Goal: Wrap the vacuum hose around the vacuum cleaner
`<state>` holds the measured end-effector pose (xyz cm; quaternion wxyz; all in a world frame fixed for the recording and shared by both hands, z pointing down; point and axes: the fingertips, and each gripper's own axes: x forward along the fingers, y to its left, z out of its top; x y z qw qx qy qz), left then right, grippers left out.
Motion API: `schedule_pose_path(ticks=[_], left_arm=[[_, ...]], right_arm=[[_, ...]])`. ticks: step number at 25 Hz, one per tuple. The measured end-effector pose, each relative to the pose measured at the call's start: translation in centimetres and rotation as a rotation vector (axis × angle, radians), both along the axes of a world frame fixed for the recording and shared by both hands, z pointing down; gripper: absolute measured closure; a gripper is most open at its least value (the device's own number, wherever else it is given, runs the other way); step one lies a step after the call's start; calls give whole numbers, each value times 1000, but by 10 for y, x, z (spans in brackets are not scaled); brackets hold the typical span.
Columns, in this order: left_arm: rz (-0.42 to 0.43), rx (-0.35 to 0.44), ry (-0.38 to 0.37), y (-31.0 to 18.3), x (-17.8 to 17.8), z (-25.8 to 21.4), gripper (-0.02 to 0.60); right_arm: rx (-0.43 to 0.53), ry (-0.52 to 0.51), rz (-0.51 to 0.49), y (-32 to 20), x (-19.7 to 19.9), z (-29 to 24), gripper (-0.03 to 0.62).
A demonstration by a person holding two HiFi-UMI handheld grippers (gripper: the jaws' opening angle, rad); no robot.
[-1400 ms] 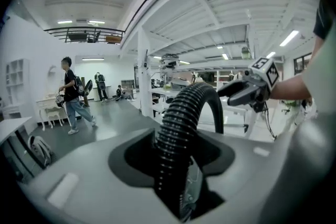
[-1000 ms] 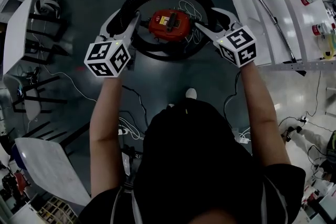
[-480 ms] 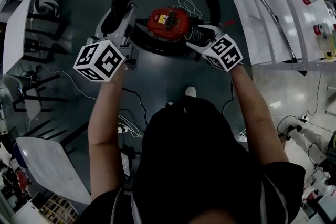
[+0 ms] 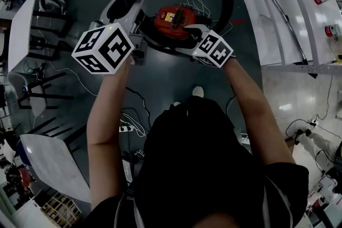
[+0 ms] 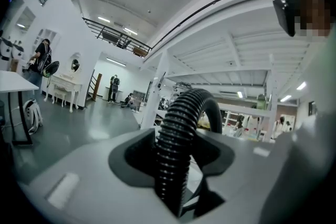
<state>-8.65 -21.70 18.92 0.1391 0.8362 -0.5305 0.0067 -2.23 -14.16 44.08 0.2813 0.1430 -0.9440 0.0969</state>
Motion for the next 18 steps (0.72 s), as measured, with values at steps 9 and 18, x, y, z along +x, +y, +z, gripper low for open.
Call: schedule_pose_path(ticks=[9,18], left_arm=[[40,-20,22,3,21,-17,379],[30,-48,54,5,3,-17,379]], right_arm=[[30,-15,-37,-5,-30,-3,287],[104,110,-63,5,-46,24,416]])
